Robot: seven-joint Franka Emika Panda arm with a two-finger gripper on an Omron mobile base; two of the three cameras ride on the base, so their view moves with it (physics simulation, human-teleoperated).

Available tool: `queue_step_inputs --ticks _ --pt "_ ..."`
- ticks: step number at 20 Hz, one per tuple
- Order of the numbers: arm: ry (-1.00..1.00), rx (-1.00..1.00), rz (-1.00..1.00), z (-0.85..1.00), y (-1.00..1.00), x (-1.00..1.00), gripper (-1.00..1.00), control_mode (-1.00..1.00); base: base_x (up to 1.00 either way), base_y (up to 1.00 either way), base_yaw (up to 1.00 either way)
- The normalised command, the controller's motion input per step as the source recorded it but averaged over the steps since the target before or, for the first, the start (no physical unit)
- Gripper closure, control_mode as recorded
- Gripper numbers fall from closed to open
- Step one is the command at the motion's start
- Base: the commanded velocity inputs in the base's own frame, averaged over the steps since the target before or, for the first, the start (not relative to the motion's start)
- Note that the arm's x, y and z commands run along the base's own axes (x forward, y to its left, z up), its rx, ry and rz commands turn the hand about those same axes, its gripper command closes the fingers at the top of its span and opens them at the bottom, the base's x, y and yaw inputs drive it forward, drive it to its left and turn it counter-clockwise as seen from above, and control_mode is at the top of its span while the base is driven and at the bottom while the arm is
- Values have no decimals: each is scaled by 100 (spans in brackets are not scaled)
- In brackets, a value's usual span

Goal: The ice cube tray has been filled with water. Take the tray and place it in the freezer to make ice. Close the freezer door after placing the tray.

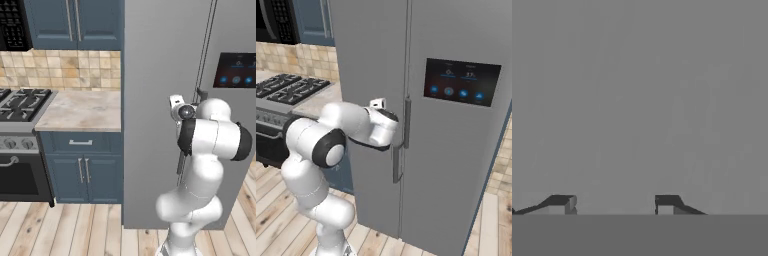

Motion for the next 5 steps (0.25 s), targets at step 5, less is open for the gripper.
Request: queue_step_inputs --ticks 5 --pt "0 3 14 0 -24 49 -100 -100 0 0 0"
